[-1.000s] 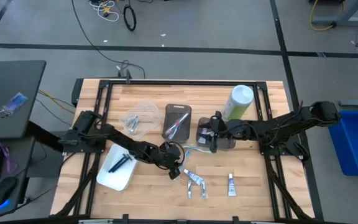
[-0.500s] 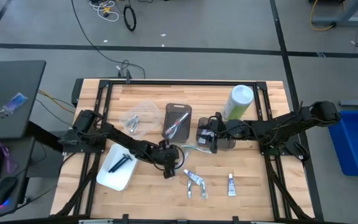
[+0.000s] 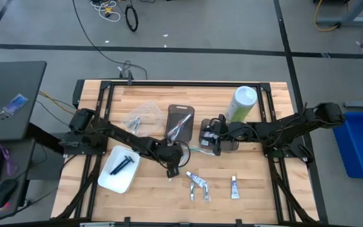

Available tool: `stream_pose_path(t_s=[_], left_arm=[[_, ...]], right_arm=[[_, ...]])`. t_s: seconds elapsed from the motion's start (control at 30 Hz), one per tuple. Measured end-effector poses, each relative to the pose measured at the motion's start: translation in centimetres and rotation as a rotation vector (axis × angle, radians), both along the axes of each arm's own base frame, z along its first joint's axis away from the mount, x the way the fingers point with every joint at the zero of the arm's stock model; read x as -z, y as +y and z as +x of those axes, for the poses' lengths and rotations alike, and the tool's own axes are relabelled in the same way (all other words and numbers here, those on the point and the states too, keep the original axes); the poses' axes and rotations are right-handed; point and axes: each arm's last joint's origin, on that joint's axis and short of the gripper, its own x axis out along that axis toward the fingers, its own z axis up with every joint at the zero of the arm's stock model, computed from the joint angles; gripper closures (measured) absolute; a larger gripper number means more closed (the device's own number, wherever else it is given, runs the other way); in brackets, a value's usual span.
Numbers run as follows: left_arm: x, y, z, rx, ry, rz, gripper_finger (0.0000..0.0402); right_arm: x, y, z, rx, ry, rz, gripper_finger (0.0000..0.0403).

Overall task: Pick & Place Travel size toiletries
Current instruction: Put the blue toothbrush into the left black bin

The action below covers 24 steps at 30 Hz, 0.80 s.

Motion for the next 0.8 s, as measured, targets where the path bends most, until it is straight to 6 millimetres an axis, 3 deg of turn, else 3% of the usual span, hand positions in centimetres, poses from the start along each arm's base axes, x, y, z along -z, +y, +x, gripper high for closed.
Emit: stream_pose_path(t_s=[0.2, 0.57, 0.67, 0.8], left_arm=[[0.0, -0.3, 0.5, -0.159, -0.023, -0.116, 0.0239], [4.4, -1.3, 1.2, -0.143, 0.059, -0.083, 0.0242], [4.6, -1.1, 0.9, -0.144, 0.095, -0.032, 0.0265], [4.2, -1.0, 0.8, -0.105, 0.102, -0.012, 0.0325]], right_arm=[[0.1, 0.0, 0.0, 0.000, 0.009, -0.001, 0.0226], [0.4, 0.0, -0.2, -0.001, 0.041, -0.007, 0.0227], [0.3, 0.0, -0.2, -0.001, 0.038, -0.007, 0.0229], [0.3, 0.0, -0.2, -0.001, 0.039, -0.007, 0.0228]])
